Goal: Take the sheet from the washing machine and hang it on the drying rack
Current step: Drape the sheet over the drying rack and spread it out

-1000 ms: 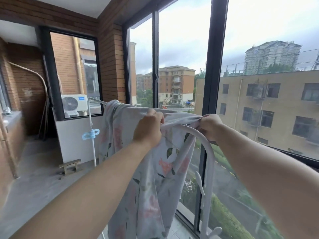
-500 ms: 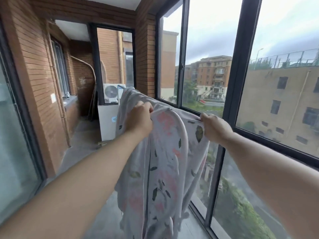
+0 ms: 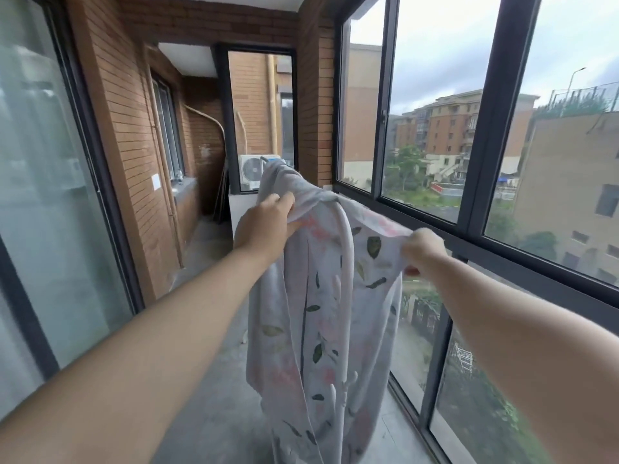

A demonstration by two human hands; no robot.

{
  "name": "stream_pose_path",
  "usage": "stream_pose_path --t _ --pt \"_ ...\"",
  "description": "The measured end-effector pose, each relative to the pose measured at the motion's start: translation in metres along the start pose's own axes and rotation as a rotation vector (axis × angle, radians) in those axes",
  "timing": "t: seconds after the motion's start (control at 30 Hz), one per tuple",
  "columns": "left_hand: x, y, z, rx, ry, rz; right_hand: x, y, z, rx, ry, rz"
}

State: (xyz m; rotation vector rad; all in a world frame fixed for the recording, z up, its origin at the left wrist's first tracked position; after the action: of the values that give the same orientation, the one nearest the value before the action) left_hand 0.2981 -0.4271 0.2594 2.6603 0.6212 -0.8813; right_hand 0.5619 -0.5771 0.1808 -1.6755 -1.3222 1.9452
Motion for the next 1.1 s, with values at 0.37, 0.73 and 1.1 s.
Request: stream_pose_path --t 0.37,0.73,1.1 --pt "0.063 -0.043 0.081 -0.324 -0.295 -0.011 -0.011 -0.108 0.059 -0.541 0.232 -0.113" --pt "-0.012 0.017 0.014 -0.226 0.068 0.132 0.014 -0.062 0.056 -0.561 0.122 0.224" --pt "-0.007 0.037 0.028 -0.148 0.025 0.134 0.044 -0.01 0.048 -0.146 -0.161 0.283"
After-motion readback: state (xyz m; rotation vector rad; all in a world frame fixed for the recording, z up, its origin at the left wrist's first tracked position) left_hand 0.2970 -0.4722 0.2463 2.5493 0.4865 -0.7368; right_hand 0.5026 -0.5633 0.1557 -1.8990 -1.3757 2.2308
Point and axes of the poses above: each hand's wrist, its own z-axis away from the middle knuckle, its own x-axis out of the palm, y = z × x, the point moved 8 cm from there along -z, towards the middle knuckle, and after that the axes turned 1 degree about z, right-handed, at the moved point
